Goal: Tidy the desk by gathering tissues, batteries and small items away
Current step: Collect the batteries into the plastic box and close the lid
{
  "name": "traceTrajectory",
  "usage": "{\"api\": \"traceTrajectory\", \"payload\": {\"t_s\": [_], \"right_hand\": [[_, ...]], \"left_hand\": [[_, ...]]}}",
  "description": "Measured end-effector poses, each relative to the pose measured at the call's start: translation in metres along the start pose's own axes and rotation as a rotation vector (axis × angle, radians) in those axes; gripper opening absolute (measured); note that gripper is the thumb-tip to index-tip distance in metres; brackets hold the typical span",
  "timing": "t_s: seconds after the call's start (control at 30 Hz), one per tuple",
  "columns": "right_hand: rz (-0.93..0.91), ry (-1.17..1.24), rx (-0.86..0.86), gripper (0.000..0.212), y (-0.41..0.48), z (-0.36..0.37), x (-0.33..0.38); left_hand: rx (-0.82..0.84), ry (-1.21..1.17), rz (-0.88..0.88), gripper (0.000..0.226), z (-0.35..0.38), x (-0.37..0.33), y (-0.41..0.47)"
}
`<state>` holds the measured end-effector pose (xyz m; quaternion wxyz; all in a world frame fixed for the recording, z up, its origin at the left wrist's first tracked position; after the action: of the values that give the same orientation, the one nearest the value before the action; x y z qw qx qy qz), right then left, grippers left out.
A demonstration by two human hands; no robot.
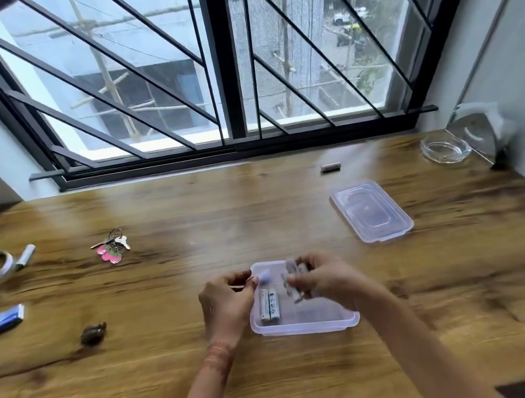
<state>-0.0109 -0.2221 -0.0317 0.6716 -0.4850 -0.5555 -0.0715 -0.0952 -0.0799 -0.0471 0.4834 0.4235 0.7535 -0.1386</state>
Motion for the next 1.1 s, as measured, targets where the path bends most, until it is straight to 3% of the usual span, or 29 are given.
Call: {"api": "traceTrajectory", "payload": {"t_s": [0.13, 0.27, 0.53, 0.83, 1.1], "right_hand": [[0.097, -0.453, -0.324, 0.010, 0.009, 0.017, -0.021], [0.106, -0.273, -0.410, 0.020, 0.008, 0.029, -0.019], [0.007, -0.462, -0.587, 0.021, 0.005, 0.023, -0.020], [-0.263, -0.404, -0.678, 0.014, -0.006, 0.005, 0.001], [-0.317, -0.340, -0.760, 0.011, 0.000, -0.034, 0.022]], "left_hand": [[0.003, -0.008, 0.000, 0.025, 0.000, 0.000, 0.000], [0.005, -0.006, 0.016, 0.027, 0.000, 0.002, 0.000], [0.021, -0.019, 0.024, 0.030, 0.000, 0.004, 0.000], [0.046, -0.039, -0.044, 0.013, -0.002, 0.027, 0.018], [0.350, 0.097, 0.049, 0.036, 0.003, 0.030, 0.040]]}}
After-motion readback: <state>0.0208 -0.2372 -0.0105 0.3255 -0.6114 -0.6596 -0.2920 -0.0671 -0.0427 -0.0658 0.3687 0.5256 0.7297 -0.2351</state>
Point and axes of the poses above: each hand's wrist, its own y-axis towards the middle knuckle, its own z-axis out of the palm, x = y × z, the point moved 1 cm from there along y, towards the middle knuckle, and after that the axes turned 12 degrees about z, right-handed, at the moved point
